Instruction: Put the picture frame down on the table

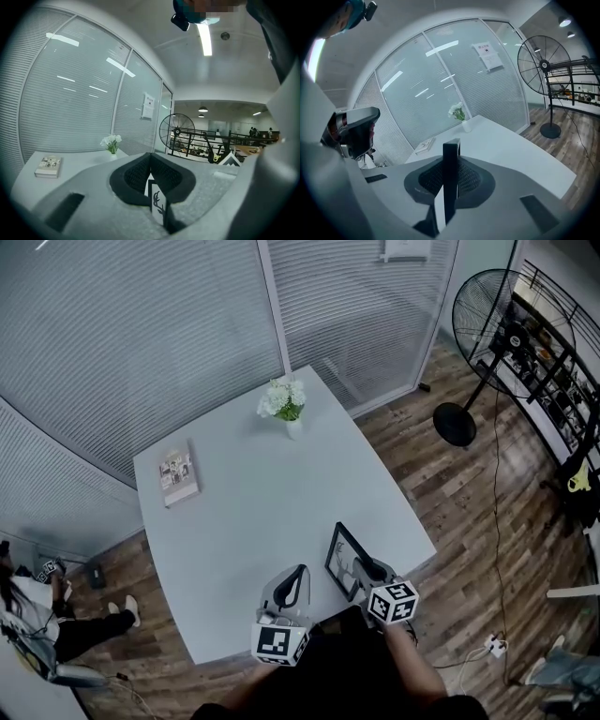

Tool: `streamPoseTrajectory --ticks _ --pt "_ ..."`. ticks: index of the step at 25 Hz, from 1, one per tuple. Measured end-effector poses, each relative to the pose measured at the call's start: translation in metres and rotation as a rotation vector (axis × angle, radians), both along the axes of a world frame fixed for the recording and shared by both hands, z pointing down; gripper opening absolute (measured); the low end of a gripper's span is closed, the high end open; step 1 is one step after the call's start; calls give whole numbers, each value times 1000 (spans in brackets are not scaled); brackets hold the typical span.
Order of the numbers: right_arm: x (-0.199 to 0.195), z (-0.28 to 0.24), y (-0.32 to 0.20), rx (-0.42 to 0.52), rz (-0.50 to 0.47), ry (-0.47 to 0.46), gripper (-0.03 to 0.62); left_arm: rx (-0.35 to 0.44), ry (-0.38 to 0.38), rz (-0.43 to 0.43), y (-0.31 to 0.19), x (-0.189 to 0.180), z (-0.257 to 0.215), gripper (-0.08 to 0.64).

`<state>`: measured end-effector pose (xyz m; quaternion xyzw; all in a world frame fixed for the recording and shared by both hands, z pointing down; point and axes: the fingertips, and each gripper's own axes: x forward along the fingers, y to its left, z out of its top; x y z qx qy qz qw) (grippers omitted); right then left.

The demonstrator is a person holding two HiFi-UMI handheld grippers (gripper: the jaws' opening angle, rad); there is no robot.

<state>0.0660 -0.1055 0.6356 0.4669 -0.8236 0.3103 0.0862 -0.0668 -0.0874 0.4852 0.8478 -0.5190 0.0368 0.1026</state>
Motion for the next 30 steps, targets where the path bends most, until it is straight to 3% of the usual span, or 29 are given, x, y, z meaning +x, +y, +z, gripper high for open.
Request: streamPoseTrajectory --ticks 11,30 --pt "9 27 -5 -42 -20 73 44 -29 -14 -6 -3 1 3 15" --pt "39 63 -25 -103 -5 110 46 -26 -4 -3 -11 13 7 15"
